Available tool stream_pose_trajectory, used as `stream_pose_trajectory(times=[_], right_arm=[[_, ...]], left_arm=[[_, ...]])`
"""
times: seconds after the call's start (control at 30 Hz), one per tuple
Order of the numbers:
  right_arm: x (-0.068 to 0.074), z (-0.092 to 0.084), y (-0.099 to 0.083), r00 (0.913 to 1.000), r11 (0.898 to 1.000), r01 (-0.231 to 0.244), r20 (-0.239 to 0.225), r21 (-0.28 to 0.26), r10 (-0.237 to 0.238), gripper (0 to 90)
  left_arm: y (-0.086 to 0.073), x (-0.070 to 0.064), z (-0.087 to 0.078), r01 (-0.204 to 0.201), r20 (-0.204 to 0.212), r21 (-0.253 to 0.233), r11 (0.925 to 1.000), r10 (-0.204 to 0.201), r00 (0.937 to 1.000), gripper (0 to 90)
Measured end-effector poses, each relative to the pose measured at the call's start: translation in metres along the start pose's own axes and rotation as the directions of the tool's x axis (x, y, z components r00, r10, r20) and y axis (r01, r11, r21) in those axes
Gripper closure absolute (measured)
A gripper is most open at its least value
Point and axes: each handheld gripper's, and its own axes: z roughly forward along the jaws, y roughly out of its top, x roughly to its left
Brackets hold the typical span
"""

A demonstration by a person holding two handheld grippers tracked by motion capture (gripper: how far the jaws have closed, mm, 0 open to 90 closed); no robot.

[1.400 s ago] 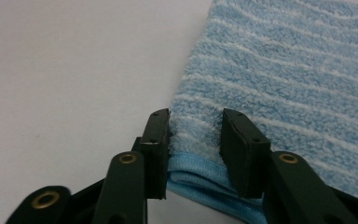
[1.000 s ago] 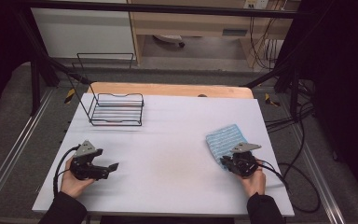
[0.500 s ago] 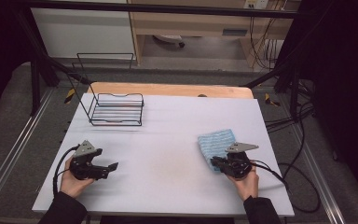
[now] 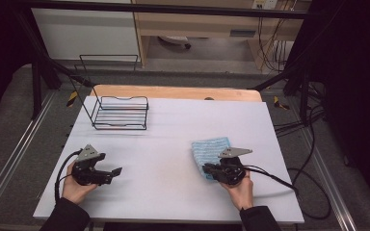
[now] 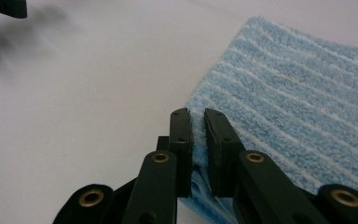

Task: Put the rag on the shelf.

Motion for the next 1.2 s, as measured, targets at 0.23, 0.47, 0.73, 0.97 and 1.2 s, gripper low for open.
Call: stream_pose_trajectory(times=[0.23,0.47,0.73,0.97,1.2], right_arm=[[0.013,0.012,0.01,0.9998,1.0,0.01,-0.014,-0.001,-0.01,82.6],[0.031,0.029,0.024,0.9983,1.0,0.02,-0.054,-0.015,-0.021,82.9],[0.055,0.055,0.036,0.9949,0.998,0.067,-0.076,0.01,-0.066,82.6],[0.07,0.074,0.044,0.992,0.996,0.088,-0.093,0.018,-0.086,82.6],[0.086,0.094,0.047,0.9872,0.993,0.116,-0.114,0.035,-0.112,82.5]], left_arm=[[0.0,0.001,-0.001,-0.001,-0.003,-0.001,1.0,0.001,1.0,9.5],[0.0,0.001,-0.002,0.003,-0.005,-0.006,1.0,-0.003,1.0,9.5],[0.0,0.002,-0.002,0.006,-0.007,-0.005,1.0,-0.006,1.0,9.6],[0.0,0.002,-0.002,0.007,-0.007,-0.003,1.0,-0.007,0.9999,9.6],[-0.001,0.003,-0.002,0.008,-0.009,-0.004,1.0,-0.008,0.9999,9.7]])
